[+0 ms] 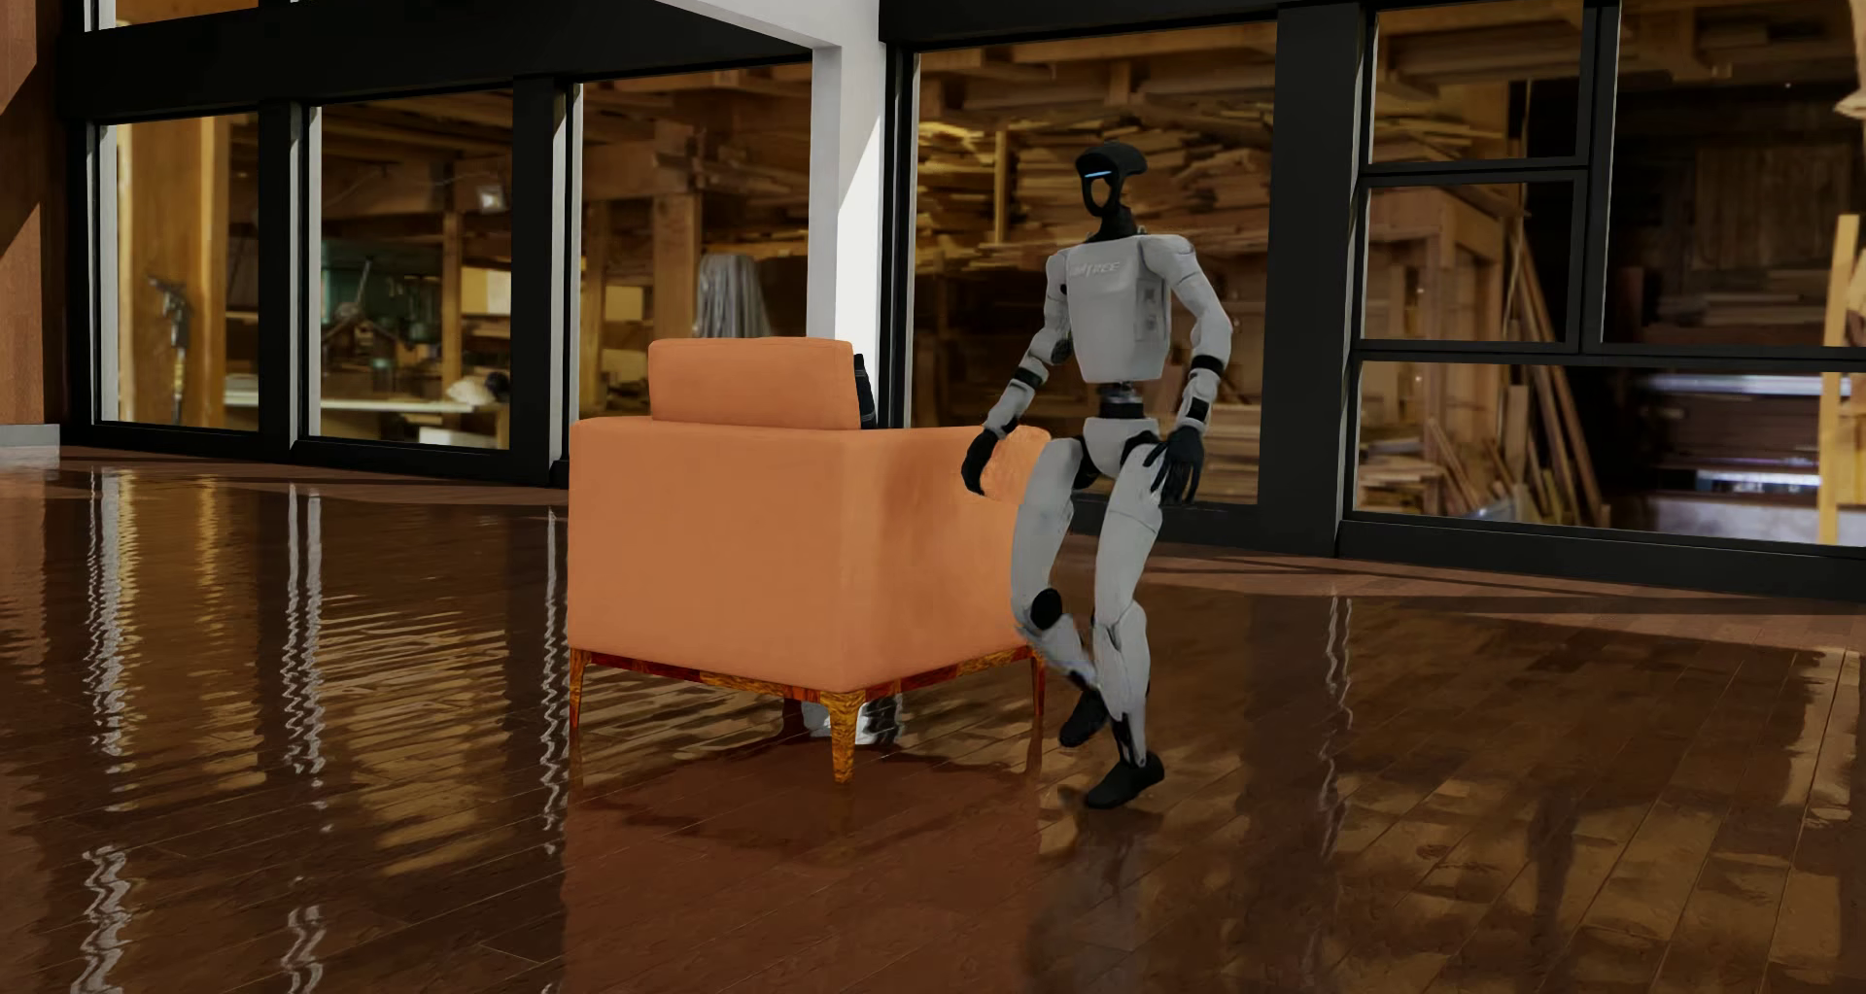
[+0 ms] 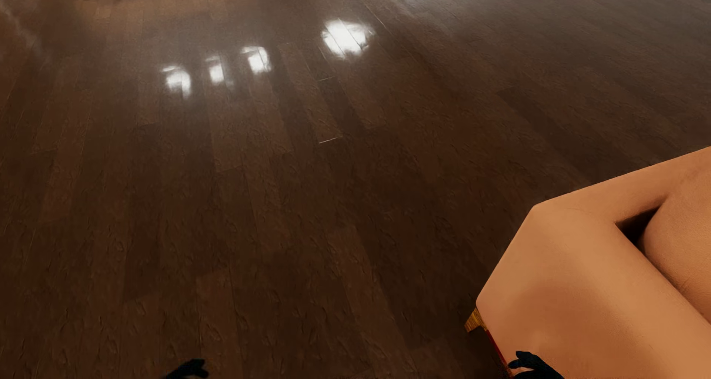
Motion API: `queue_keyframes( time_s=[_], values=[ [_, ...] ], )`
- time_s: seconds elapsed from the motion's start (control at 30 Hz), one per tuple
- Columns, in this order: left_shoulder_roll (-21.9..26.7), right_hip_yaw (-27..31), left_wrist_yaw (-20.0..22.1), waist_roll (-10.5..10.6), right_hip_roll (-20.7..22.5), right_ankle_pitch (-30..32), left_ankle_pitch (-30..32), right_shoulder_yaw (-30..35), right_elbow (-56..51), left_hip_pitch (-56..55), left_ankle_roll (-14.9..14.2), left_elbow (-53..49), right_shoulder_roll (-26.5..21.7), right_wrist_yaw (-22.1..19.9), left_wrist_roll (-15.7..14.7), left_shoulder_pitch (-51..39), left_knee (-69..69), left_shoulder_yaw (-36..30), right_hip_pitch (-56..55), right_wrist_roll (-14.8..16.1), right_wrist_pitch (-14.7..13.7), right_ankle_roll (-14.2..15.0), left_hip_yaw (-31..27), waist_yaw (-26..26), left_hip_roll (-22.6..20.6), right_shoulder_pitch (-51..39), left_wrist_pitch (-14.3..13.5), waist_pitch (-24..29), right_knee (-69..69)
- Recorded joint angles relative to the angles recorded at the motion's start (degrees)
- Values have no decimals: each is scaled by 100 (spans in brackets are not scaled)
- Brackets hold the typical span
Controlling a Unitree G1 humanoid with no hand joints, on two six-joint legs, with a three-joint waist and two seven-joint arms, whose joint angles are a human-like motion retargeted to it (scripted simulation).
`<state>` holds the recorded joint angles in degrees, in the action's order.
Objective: Circle the orange armchair
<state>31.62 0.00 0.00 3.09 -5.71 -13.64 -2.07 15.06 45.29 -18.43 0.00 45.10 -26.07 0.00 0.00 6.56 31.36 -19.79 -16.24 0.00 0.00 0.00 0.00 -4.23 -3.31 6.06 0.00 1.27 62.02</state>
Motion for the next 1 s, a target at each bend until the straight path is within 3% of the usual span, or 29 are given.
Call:
queue_keyframes(
  time_s=[0.1, 0.2, 0.3, 0.37, 0.5, 0.63, 0.77, 1.0],
  values=[
    [121, 0, 0, 128, 251, 275, -207, 42, -241, 292, 0, -122, -108, 0, 0, -323, -235, 227, -257, 0, 0, 0, 0, -121, 85, -129, 0, 54, -1601],
    [124, 0, 0, 96, 379, 672, -415, 208, -40, 455, 0, -453, -53, 0, 0, -350, -333, 167, -54, 0, 0, 0, 0, -278, 73, -10, 0, -81, -2775],
    [34, 0, 0, -147, 218, 545, -623, 179, 538, 436, 0, -549, 172, 0, 0, -247, -282, -22, 374, 0, 0, 0, 0, -210, -48, 332, 0, -362, -3223],
    [-38, 0, 0, -373, 141, 325, -760, 414, 1076, 527, 0, -414, 301, 0, 0, -85, -324, -95, 659, 0, 0, 0, 0, 128, -118, 486, 0, -488, -3553],
    [-429, 0, 0, -502, 131, 455, -1113, 895, 1777, 902, 0, 672, 389, 0, 0, 445, -543, -341, 782, 0, 0, 0, 0, 693, -84, 601, 0, -657, -3672],
    [-897, 0, 0, -524, 126, 389, -1418, 725, 1293, 1099, 0, 1562, 407, 0, 0, 886, -606, -944, 778, 0, 0, 0, 0, 531, -57, 530, 0, -715, -3619],
    [-1100, 0, 0, -559, 109, 347, -1564, 864, 930, 1157, 0, 1347, 433, 0, 0, 1026, -633, -1133, 755, 0, 0, 0, 0, 521, -67, 491, 0, -774, -3603],
    [-984, 0, 0, -526, 129, 308, -1565, 1048, 1077, 1095, 0, 1259, 443, 0, 0, 888, -622, -1106, 731, 0, 0, 0, 0, 606, -23, 467, 0, -752, -3581]
  ],
)
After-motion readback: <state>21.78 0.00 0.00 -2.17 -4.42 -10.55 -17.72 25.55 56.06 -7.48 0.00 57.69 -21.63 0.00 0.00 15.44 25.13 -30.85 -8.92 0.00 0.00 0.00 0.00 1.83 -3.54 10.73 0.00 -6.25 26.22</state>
